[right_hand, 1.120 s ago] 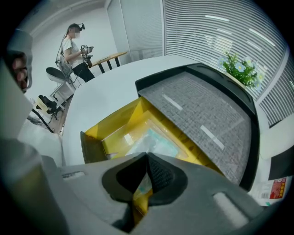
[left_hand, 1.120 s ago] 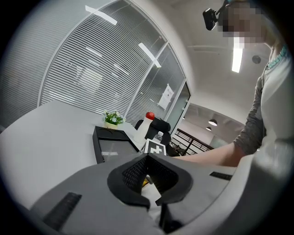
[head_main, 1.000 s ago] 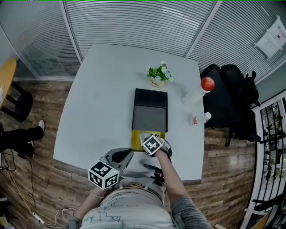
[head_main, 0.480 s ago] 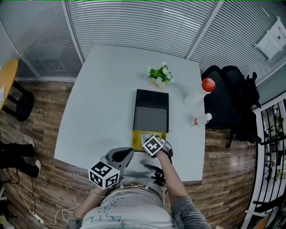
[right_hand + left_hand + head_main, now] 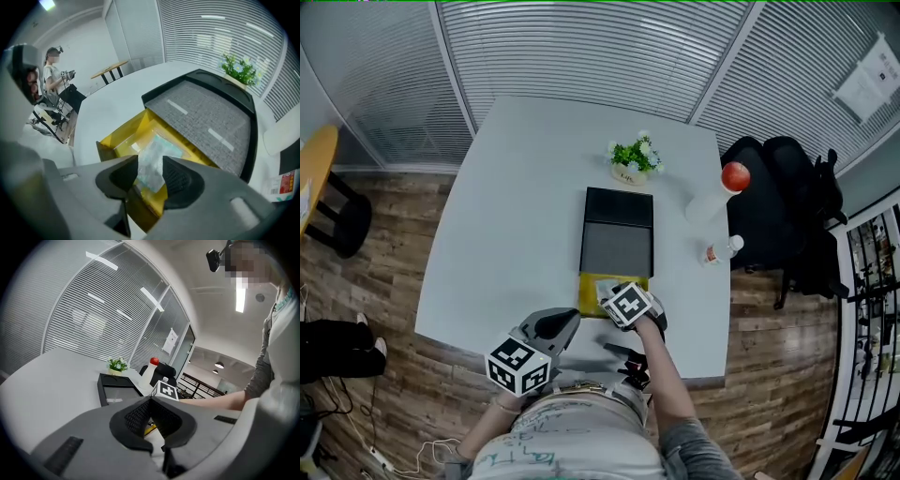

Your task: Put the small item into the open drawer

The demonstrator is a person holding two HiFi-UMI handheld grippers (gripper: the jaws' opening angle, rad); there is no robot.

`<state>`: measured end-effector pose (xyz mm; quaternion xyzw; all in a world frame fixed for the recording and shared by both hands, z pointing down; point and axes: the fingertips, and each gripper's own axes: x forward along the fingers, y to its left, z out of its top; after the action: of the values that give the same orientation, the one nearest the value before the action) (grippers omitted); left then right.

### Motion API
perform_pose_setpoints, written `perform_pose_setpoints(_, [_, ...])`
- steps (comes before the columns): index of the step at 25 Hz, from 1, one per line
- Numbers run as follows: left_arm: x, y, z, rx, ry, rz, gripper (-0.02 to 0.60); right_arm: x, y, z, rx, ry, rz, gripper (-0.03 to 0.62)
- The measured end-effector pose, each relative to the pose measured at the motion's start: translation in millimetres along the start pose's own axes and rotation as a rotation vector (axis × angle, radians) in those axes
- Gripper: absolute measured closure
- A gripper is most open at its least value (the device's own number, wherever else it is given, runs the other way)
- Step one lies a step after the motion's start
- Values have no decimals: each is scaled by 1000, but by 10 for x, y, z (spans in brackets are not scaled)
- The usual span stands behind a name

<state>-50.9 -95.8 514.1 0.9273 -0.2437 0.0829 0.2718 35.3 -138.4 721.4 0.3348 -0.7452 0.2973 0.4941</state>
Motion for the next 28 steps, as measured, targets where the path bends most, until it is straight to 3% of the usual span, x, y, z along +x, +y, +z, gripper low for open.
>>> perform_pose_setpoints(7, [7,-31,1,10,7,-10,584,-288,-63,48,31,-84,-28,418])
perform_pose_setpoints(14, [33,-73,-12,16,16,-33,584,-542,-36,155,-63,-129,-76,418])
perform_pose_setpoints(20, [55,-74,-1,23,18,-38,584,-688,105,178,-90,-133,-60,418])
perform_pose_setpoints(28, [80,-101,-6,32,21,-53,584,-849,121,227,-40,-210,-46,427])
